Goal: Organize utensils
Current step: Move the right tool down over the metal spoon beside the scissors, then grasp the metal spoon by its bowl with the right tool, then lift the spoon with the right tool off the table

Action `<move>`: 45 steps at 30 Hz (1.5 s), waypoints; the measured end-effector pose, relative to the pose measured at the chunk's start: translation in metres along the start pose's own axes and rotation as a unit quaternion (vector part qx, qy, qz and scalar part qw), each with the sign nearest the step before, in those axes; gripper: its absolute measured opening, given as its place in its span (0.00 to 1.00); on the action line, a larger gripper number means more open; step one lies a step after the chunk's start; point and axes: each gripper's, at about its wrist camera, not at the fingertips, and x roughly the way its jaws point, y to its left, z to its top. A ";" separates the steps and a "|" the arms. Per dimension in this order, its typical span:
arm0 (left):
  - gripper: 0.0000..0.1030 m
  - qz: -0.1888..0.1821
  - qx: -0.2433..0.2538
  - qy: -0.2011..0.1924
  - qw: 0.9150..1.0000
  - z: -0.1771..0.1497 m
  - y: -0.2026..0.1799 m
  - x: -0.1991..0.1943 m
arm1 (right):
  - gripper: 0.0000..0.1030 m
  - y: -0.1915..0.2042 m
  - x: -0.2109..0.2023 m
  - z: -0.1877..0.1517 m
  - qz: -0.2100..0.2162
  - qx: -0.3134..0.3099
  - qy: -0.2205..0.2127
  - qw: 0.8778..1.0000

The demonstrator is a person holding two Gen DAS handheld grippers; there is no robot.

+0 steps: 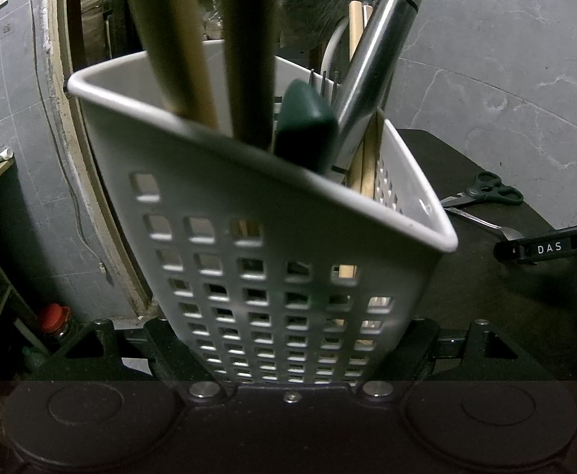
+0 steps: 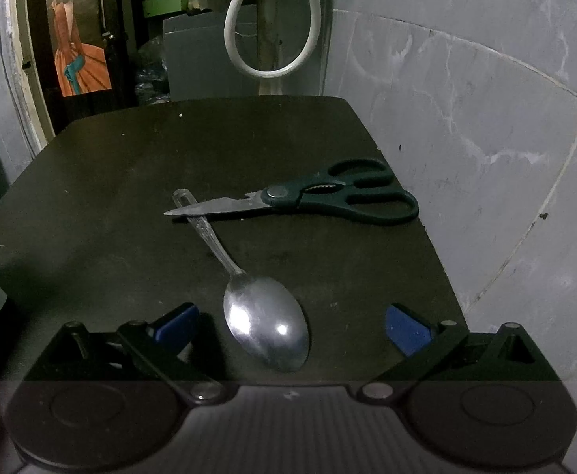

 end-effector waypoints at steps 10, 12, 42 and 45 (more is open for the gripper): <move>0.79 -0.003 0.002 0.000 1.000 0.001 0.002 0.001 | 0.84 -0.001 -0.004 -0.005 0.018 0.005 -0.014 1.000; 0.79 -0.004 0.003 0.000 1.000 0.001 0.003 0.001 | 0.81 0.000 -0.006 -0.006 0.018 0.005 -0.017 1.000; 0.80 -0.039 0.017 -0.005 0.999 -0.001 0.018 0.003 | 0.47 0.051 -0.103 -0.073 0.109 0.015 0.055 0.992; 0.80 -0.044 0.021 -0.005 0.999 -0.001 0.020 0.004 | 0.53 0.060 -0.109 -0.077 0.157 0.027 0.074 0.984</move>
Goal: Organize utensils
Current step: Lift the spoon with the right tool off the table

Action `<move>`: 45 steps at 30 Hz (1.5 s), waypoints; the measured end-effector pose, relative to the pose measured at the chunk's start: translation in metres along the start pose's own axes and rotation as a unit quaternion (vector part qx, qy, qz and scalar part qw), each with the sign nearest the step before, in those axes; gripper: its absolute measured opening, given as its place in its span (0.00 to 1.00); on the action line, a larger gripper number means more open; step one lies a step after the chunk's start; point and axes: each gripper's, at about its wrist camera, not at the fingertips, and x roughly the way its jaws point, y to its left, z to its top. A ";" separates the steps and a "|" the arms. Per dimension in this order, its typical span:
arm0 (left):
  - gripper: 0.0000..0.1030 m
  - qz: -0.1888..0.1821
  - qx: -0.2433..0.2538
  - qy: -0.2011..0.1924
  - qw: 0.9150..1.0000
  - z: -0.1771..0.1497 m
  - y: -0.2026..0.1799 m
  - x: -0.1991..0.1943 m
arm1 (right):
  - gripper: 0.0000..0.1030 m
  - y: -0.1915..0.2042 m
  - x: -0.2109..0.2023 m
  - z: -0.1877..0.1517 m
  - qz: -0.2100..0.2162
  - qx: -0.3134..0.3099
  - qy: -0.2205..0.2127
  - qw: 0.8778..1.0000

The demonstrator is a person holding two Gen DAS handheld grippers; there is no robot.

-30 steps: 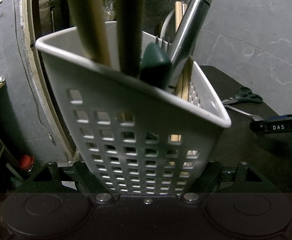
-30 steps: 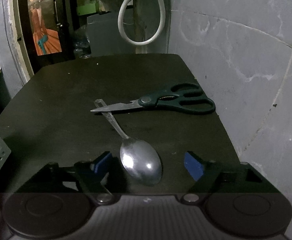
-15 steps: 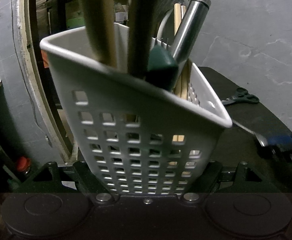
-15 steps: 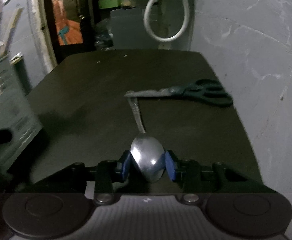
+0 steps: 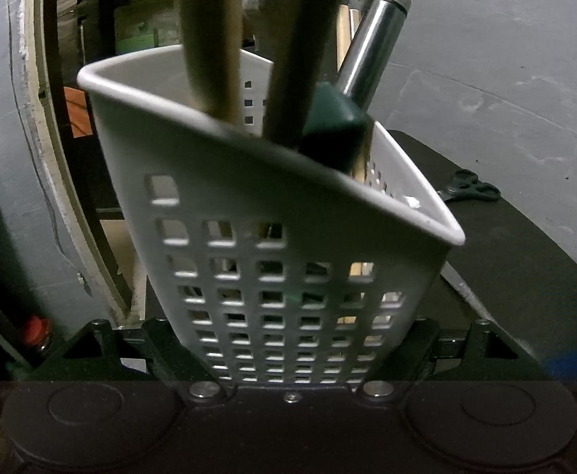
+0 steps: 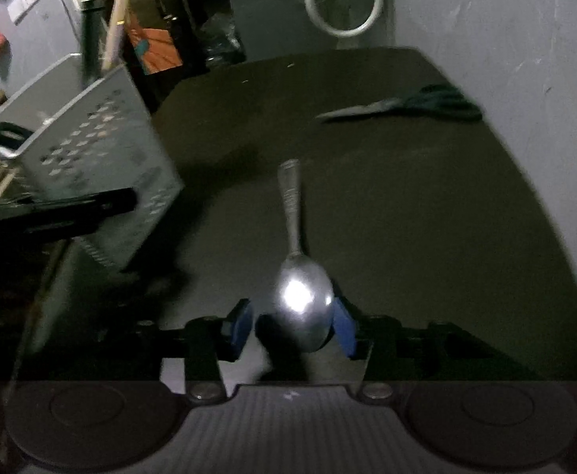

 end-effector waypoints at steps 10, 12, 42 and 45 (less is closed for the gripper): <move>0.80 -0.013 0.007 -0.004 1.000 -0.001 0.007 -0.001 | 0.54 0.006 0.009 0.041 0.005 -0.042 -0.032 0.999; 0.80 -0.015 0.007 -0.005 1.000 -0.001 0.007 -0.001 | 0.53 0.015 0.022 0.053 -0.009 -0.073 -0.025 0.997; 0.80 -0.018 0.007 -0.006 1.000 -0.002 0.011 0.000 | 0.53 -0.021 -0.014 -0.004 -0.019 0.114 0.008 0.993; 0.80 -0.018 0.007 -0.006 1.000 -0.002 0.009 0.000 | 0.53 -0.009 0.001 0.017 0.024 0.081 0.007 0.996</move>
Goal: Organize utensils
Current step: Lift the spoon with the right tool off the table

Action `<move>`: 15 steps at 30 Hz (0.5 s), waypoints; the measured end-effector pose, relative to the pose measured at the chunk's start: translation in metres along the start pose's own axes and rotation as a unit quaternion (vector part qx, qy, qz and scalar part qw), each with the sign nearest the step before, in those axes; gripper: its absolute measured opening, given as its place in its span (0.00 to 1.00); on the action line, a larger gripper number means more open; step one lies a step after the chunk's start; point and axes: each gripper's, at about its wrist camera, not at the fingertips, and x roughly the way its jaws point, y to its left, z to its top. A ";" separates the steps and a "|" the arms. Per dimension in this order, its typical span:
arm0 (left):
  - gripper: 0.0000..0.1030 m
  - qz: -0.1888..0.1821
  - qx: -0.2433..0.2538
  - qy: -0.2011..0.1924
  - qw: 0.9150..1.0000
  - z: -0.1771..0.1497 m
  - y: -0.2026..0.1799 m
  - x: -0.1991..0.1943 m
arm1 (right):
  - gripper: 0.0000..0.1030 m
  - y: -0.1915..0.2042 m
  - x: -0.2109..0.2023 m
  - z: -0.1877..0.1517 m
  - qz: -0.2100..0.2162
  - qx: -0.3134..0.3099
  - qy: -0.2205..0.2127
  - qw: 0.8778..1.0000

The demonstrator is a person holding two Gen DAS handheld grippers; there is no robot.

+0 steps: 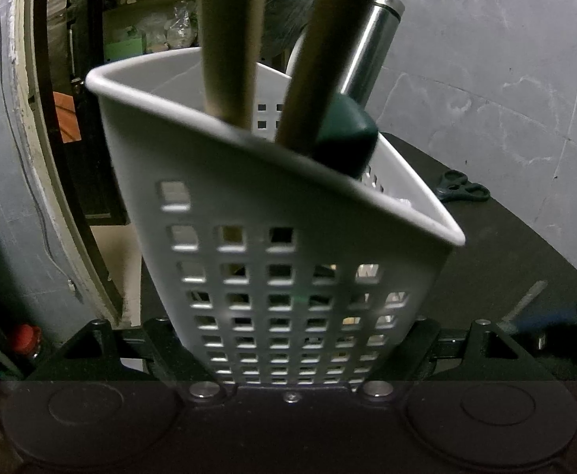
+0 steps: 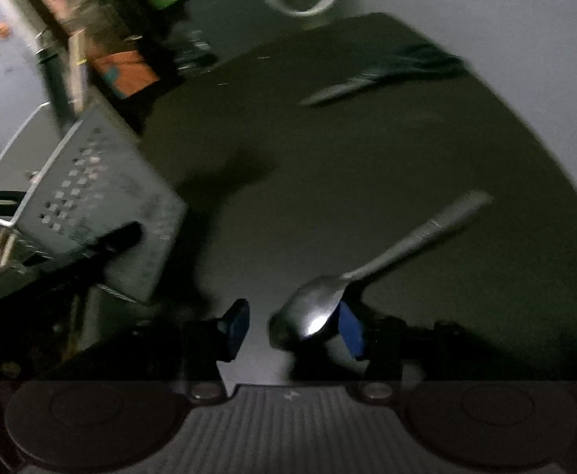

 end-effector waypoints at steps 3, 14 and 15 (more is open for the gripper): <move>0.80 0.000 -0.005 -0.003 1.000 -0.001 0.000 -0.001 | 0.53 0.008 -0.011 0.022 -0.007 -0.067 -0.015 0.998; 0.80 0.003 -0.009 -0.009 1.000 -0.002 0.000 -0.006 | 0.46 0.021 0.025 0.054 -0.035 -0.384 0.090 0.918; 0.80 0.004 -0.010 -0.009 1.000 -0.002 0.000 -0.007 | 0.44 0.022 0.027 0.055 -0.035 -0.401 0.095 0.911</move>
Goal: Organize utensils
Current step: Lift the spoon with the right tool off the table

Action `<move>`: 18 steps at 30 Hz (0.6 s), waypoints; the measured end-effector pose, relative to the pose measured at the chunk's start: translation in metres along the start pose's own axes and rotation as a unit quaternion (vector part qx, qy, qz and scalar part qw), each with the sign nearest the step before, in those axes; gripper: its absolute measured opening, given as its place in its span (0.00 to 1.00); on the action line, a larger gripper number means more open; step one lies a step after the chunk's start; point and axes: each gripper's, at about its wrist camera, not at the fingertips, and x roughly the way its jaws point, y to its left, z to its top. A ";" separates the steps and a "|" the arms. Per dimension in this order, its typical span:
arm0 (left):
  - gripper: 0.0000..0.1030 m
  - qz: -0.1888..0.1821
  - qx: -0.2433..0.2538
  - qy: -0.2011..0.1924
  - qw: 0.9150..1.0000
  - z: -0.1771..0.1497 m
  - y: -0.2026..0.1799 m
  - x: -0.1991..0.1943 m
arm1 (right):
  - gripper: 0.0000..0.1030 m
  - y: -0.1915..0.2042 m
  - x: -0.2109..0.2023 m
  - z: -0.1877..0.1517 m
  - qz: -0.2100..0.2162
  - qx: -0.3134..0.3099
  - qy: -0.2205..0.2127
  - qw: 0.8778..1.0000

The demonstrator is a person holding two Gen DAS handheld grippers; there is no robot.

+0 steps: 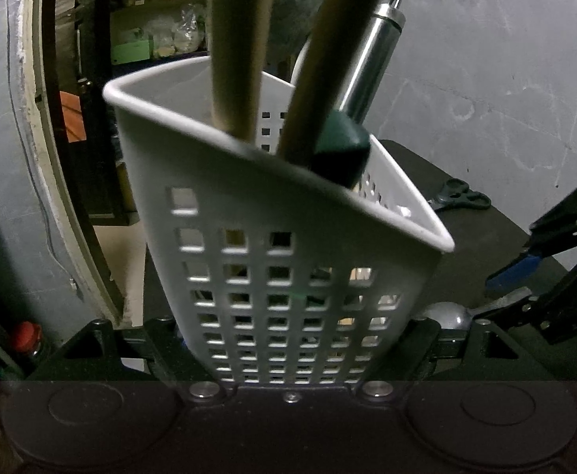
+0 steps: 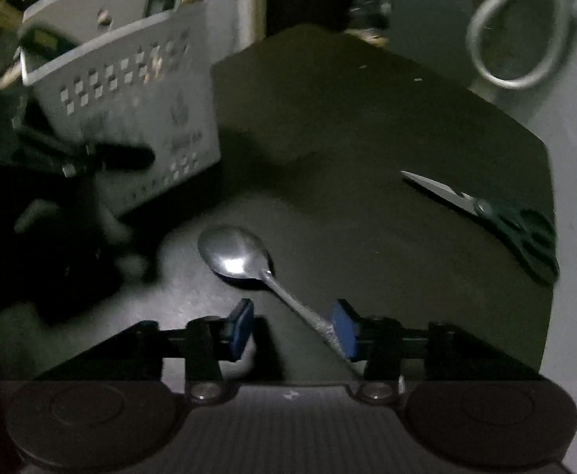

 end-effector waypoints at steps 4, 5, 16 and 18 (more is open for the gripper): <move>0.80 0.002 -0.003 -0.001 1.000 -0.001 -0.001 0.001 | 0.43 0.006 0.011 0.007 0.006 -0.045 0.009 0.999; 0.80 0.002 -0.004 0.000 1.000 -0.001 -0.001 0.000 | 0.41 0.008 0.014 0.008 0.010 -0.053 0.006 0.999; 0.80 0.003 -0.006 -0.001 1.000 0.001 -0.002 0.001 | 0.03 0.002 0.013 0.012 0.024 0.018 -0.006 1.000; 0.80 0.002 -0.006 -0.001 1.000 0.001 -0.001 0.001 | 0.01 -0.006 0.011 0.011 0.029 0.071 -0.015 0.997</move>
